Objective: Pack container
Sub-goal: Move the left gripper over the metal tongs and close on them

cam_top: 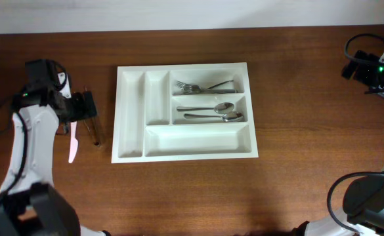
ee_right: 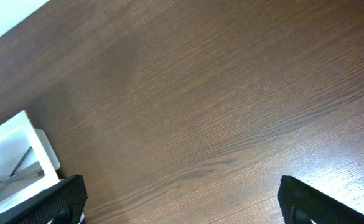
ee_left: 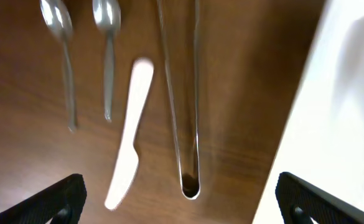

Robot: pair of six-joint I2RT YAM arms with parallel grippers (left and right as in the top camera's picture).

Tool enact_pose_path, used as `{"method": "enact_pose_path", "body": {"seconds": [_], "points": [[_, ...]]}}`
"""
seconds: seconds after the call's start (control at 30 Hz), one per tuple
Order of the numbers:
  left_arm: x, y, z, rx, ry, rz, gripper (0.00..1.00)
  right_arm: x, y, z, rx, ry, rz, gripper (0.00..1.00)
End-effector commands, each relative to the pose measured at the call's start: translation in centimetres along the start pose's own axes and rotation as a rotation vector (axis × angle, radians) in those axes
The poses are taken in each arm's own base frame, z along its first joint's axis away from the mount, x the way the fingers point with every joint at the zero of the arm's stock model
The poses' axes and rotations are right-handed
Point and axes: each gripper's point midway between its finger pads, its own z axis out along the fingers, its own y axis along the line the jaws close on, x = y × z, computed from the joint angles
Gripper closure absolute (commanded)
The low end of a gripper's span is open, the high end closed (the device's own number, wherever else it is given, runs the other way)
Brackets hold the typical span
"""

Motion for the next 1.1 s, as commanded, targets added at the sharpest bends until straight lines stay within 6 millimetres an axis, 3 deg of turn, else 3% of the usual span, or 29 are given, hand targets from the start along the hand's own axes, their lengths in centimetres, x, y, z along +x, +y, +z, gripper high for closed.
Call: {"method": "enact_pose_path", "body": {"seconds": [0.0,0.2,0.3,0.57,0.7,0.93,1.07], "points": [[0.1,0.3,1.5,-0.023,0.039,-0.172,0.01,-0.2,-0.1,-0.4,0.008,-0.01,-0.006,0.01],[0.8,0.3,4.2,-0.034,0.098,-0.179,0.01,-0.2,-0.1,-0.4,0.008,-0.01,-0.006,0.02],[1.5,0.5,5.6,-0.048,0.135,-0.194,0.07,-0.2,-0.1,-0.4,0.008,-0.01,-0.006,0.01],[2.7,0.3,9.5,-0.059,0.205,-0.218,0.07,-0.2,-0.1,-0.4,0.008,-0.01,-0.006,0.01],[2.5,0.2,10.4,-0.057,0.2,-0.218,0.11,-0.2,-0.1,-0.4,0.008,-0.01,-0.006,0.01],[1.3,0.0,10.8,-0.044,0.149,-0.219,0.34,-0.2,-0.1,-0.4,0.008,-0.01,-0.006,0.01],[1.2,-0.3,10.8,-0.043,0.145,-0.211,0.36,-0.2,-0.1,-0.4,0.008,-0.01,-0.006,0.01]]}}
